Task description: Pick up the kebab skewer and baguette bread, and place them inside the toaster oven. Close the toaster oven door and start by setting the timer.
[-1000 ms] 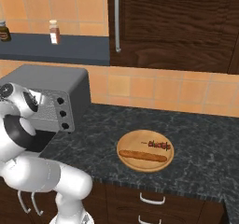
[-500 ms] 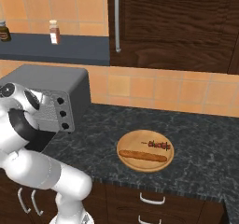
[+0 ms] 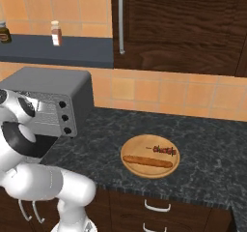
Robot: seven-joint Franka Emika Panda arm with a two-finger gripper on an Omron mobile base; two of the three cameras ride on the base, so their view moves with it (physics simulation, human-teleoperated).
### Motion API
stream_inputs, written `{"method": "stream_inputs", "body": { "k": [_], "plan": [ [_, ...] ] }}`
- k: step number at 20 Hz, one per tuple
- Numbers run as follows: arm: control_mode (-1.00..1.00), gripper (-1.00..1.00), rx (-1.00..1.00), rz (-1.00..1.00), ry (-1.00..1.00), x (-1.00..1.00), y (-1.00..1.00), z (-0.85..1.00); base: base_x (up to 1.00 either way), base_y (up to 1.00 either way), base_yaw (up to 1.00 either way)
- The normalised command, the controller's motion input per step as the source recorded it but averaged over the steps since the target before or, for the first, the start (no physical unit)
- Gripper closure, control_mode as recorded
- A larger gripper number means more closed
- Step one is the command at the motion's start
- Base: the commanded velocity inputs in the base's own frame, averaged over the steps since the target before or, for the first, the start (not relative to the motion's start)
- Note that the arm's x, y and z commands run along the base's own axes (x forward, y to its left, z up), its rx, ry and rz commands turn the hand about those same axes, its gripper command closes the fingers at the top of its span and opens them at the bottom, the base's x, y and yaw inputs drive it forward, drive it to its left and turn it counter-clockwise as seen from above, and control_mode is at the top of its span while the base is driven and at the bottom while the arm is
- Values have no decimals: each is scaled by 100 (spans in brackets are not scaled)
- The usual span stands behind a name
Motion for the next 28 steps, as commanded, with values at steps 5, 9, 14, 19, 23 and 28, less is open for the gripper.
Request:
{"method": "stream_inputs", "body": {
  "k": [5, 9, 14, 19, 23, 28],
  "plan": [
    [-100, -100, 0, 0, 2, -84, 1, -68, 0, 0, 0],
    [-100, -100, 0, 0, 7, -82, 4, -67, 0, 0, 0],
    [-100, -100, 0, 0, 15, -77, 3, -56, 0, 0, 0],
    [-100, -100, 0, 0, 9, -65, 1, -36, 0, 0, 0],
    [-100, -100, 0, 0, -3, -51, -12, 41, 0, 0, 0],
    [-100, -100, 1, -2, -1, -18, -53, 55, 0, 0, 0]
  ]
}}
